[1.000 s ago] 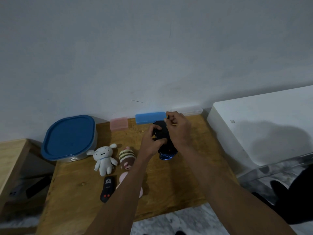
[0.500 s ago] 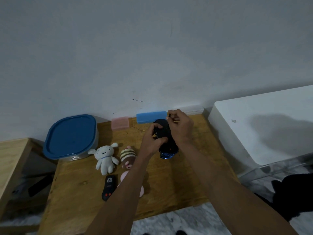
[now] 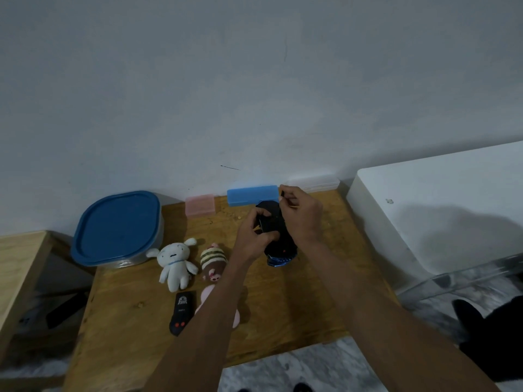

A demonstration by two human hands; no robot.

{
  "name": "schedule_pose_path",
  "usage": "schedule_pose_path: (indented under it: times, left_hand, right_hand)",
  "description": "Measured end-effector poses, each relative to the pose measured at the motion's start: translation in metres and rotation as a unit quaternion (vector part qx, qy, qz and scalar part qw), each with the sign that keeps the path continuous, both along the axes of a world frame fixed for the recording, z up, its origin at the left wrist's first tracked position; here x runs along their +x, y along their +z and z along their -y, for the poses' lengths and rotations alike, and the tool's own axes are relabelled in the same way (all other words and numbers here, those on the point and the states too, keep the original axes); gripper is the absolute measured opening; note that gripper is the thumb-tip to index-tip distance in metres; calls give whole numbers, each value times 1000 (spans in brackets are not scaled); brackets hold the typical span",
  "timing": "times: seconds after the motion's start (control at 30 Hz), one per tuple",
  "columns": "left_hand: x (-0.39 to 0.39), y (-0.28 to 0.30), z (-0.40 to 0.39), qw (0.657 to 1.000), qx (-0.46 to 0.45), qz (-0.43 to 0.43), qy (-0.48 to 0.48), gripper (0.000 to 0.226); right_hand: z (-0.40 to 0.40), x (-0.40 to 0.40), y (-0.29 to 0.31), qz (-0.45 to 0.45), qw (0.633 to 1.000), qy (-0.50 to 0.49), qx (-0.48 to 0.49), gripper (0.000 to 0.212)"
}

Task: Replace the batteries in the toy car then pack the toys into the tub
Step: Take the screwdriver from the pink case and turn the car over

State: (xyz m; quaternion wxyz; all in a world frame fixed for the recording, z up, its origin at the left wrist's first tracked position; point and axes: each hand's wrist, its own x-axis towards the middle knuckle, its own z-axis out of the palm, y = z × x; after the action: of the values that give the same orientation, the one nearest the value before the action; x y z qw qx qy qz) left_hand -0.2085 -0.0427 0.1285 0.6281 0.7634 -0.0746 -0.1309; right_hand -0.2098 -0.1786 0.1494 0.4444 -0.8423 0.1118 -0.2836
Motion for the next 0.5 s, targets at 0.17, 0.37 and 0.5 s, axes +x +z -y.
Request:
schedule_pose_path:
  times: [0.17,0.37,0.5]
  left_hand:
    - [1,3,-3,1000,0,-30,-2,46]
    - [4,4,-9,1000,-4,-20,-3,49]
    - [3,-4,-15,1000,1,-6,-10,51]
  right_hand:
    - [4,1,3,-11,1000,-8,26,32]
    - [11,2,8,-9,997,-39,62,32]
    - [22,-6,-10,-61,994,-59,73,22]
